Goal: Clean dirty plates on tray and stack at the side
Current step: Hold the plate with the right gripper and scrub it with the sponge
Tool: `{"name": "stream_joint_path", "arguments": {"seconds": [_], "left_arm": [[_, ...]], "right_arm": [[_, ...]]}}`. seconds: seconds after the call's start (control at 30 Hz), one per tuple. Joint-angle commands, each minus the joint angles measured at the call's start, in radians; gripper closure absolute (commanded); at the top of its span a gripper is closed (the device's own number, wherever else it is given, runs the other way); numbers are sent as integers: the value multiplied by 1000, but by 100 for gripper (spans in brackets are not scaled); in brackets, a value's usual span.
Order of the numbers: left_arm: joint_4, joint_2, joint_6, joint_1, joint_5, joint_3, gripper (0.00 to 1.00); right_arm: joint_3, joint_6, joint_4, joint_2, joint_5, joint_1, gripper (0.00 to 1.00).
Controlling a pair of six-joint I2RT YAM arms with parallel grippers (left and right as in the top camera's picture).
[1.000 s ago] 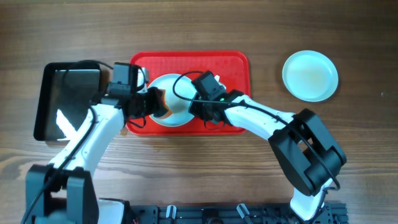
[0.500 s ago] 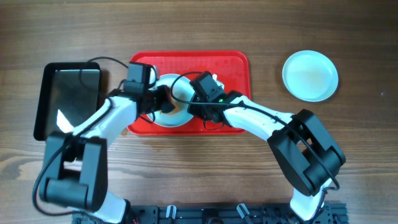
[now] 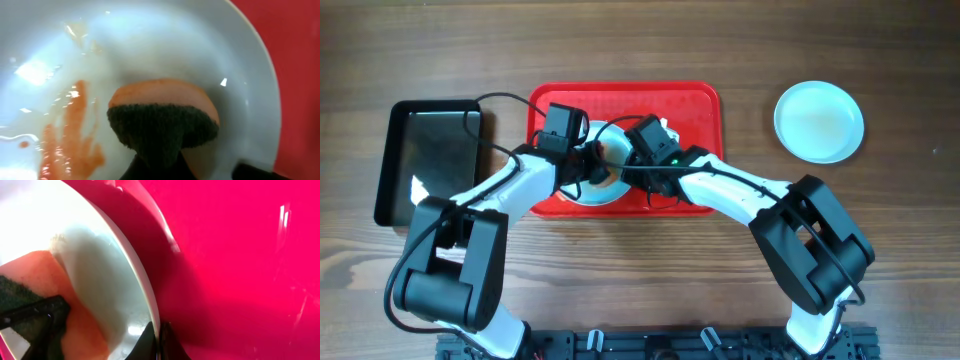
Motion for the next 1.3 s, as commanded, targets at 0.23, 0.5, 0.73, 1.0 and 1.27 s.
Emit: {"name": "stream_joint_path", "arguments": {"seconds": [0.23,0.5,0.73,1.0,1.27], "left_arm": [[-90,129,-5,38,-401,-11,96],[-174,119,-6,114,-437,13,96],[-269,-14,-5,74,-299,71,96],[-224,-114,-45,7,-87,68,96],[-220,-6,-63,-44,-77,64,96]], "right_arm": [[-5,-40,1,21,18,3,96],[-5,-40,2,21,18,3,96],[-5,-40,9,21,18,3,96],[-5,-40,9,21,18,3,96],[-5,-40,9,21,18,3,96]]}}
